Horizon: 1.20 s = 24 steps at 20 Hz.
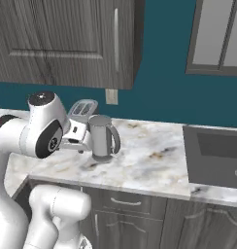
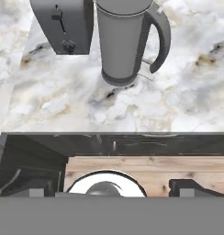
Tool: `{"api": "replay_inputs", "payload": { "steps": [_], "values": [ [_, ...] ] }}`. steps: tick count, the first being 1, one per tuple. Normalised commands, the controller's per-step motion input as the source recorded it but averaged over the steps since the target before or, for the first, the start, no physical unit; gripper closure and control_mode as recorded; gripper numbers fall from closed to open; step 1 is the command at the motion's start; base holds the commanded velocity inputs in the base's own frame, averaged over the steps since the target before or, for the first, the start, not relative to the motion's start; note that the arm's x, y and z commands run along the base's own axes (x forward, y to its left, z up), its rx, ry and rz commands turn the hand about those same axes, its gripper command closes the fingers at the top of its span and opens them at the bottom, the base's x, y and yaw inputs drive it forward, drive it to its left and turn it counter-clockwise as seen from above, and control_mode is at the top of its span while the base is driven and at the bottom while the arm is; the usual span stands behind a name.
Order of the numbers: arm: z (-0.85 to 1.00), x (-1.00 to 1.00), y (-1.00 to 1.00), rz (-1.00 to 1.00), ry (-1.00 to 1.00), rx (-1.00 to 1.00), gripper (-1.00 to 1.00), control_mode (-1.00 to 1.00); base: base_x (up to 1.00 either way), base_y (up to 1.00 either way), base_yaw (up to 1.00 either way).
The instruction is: Navigate to the fridge.
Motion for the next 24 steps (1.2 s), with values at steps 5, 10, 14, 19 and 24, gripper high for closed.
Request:
{"api": "replay_inputs", "payload": {
  "steps": [5,10,14,19,24],
  "values": [
    [0.00,0.00,0.00,0.00,0.00,0.00,-1.00,1.00,-0.49,-0.76,-0.38],
    [0.00,0.00,0.00,0.00,0.00,0.00,-1.00,1.00,-0.19,-0.69,-0.51],
    [0.00,0.00,0.00,0.00,0.00,0.00,-1.00,1.00,0.00,-0.41,-0.59],
    [0.00,0.00,0.00,0.00,0.00,0.00,-1.00,1.00,0.00,-0.20,-0.65],
    [0.00,0.00,0.00,0.00,0.00,0.00,-1.00,1.00,0.06,-0.18,-0.66]
  ]
}}
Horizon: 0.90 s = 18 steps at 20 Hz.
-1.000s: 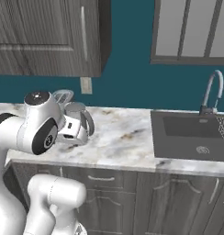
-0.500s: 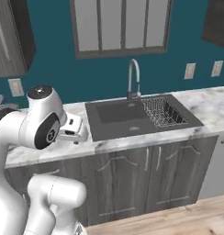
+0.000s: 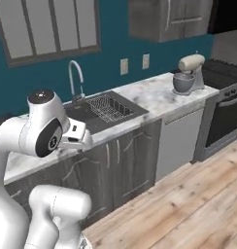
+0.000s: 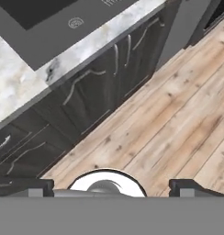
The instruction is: Navigate to the fridge.
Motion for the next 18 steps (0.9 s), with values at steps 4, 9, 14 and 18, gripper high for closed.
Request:
{"api": "replay_inputs", "payload": {
  "steps": [4,9,14,18],
  "values": [
    [0.00,0.00,0.00,0.00,0.00,0.00,-1.00,1.00,0.19,-0.18,-0.68],
    [0.00,0.00,0.00,0.00,0.00,0.00,-1.00,1.00,0.26,-0.16,-0.69],
    [0.00,0.00,0.00,0.00,0.00,0.00,-1.00,1.00,0.45,-0.15,-0.62],
    [0.00,0.00,0.00,0.00,0.00,0.00,-1.00,1.00,0.83,-0.13,-0.52]
  ]
}}
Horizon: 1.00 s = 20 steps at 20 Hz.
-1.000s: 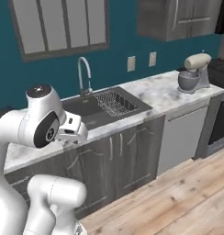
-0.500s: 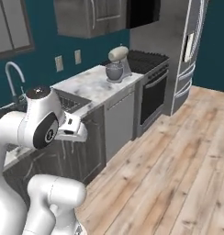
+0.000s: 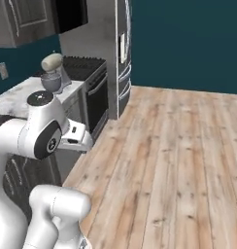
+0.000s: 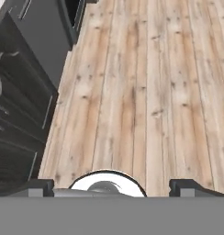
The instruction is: Navigate to the fridge.
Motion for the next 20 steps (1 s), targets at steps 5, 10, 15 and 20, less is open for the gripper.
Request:
{"api": "replay_inputs", "payload": {
  "steps": [5,10,15,20],
  "values": [
    [0.00,0.00,0.00,0.00,0.00,0.00,-1.00,1.00,1.00,-0.09,-0.42],
    [0.00,0.00,0.00,0.00,0.00,0.00,-1.00,1.00,1.00,-0.06,-0.27],
    [0.00,0.00,0.00,0.00,0.00,0.00,-1.00,1.00,1.00,0.00,-0.11],
    [0.00,0.00,0.00,0.00,0.00,0.00,-1.00,1.00,1.00,0.00,-0.01]
  ]
}}
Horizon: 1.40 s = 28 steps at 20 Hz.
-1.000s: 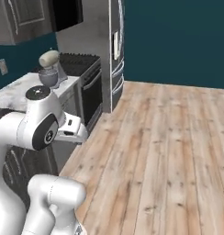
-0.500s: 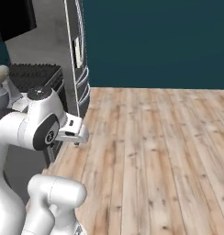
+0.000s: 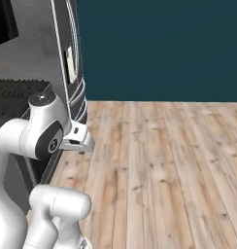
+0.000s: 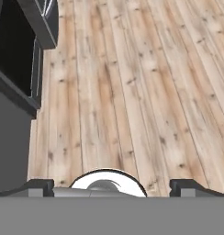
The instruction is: Navigate to the fridge.
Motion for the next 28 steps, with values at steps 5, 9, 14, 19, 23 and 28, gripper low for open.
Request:
{"api": "replay_inputs", "payload": {
  "steps": [5,9,14,19,23,28],
  "values": [
    [0.00,0.00,0.00,0.00,0.00,0.00,-1.00,1.00,1.00,-0.02,0.03],
    [0.00,0.00,0.00,0.00,0.00,0.00,-1.00,1.00,1.00,-0.14,0.16],
    [0.00,0.00,0.00,0.00,0.00,0.00,-1.00,1.00,1.00,-0.26,0.28],
    [0.00,0.00,0.00,0.00,0.00,0.00,-1.00,1.00,1.00,-0.43,0.39],
    [0.00,0.00,0.00,0.00,0.00,0.00,-1.00,1.00,1.00,-0.57,0.45],
    [0.00,0.00,0.00,0.00,0.00,0.00,-1.00,1.00,1.00,-0.68,0.52]
  ]
}}
